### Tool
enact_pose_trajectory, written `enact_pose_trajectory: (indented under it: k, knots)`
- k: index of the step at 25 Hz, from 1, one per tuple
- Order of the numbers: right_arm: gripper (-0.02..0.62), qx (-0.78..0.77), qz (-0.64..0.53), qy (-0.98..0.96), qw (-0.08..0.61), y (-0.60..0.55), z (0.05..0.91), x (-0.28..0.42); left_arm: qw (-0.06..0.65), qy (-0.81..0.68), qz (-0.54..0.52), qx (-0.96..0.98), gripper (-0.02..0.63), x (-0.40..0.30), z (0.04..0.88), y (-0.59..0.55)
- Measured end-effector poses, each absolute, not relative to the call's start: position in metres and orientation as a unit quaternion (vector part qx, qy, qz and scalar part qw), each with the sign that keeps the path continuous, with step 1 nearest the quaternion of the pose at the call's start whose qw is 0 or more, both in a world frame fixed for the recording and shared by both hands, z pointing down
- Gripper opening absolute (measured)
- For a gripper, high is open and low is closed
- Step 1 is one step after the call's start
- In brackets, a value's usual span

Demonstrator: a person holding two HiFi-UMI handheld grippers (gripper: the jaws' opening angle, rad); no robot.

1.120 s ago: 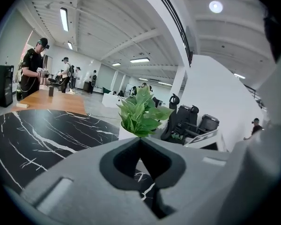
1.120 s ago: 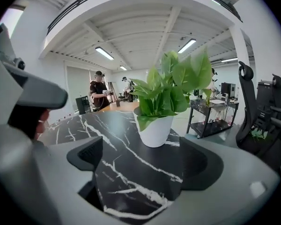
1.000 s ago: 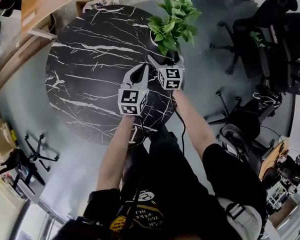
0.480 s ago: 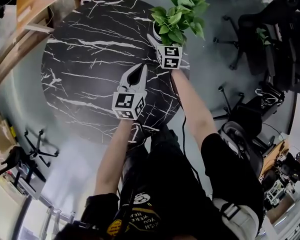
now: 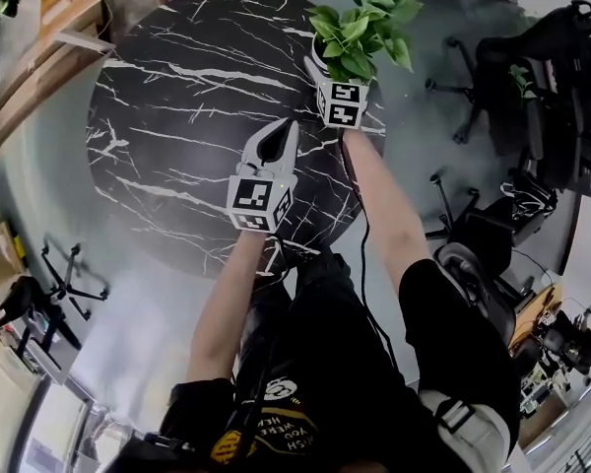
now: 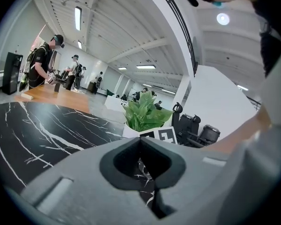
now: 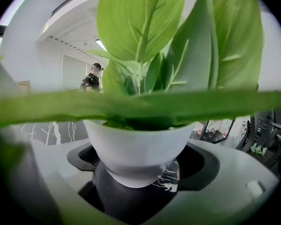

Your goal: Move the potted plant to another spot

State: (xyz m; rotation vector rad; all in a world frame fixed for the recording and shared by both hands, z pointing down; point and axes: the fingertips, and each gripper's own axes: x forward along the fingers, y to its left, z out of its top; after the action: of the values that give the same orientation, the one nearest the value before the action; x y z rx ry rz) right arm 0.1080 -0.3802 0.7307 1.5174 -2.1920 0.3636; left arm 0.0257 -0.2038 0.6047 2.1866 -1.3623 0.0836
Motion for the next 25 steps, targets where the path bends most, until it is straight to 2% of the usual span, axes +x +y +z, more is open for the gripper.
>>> enact_pose_trajectory:
  k: [10, 18, 25]
  knots:
    - [0.492, 0.506, 0.121, -0.813, 0.260, -0.408, 0.737, 0.013, 0.260, -0.575, 0.027, 0.775, 0.003, -0.069, 0.598, -0.180]
    - [0.492, 0.436, 0.098, -0.853, 0.269, -0.409, 0.737, -0.116, 0.270, -0.668, 0.009, 0.693, 0.003, -0.191, 0.605, -0.110]
    - [0.492, 0.342, 0.070, -0.896, 0.275, -0.345, 0.737, -0.254, 0.270, -0.719, -0.014, 0.640, 0.003, -0.253, 0.603, -0.052]
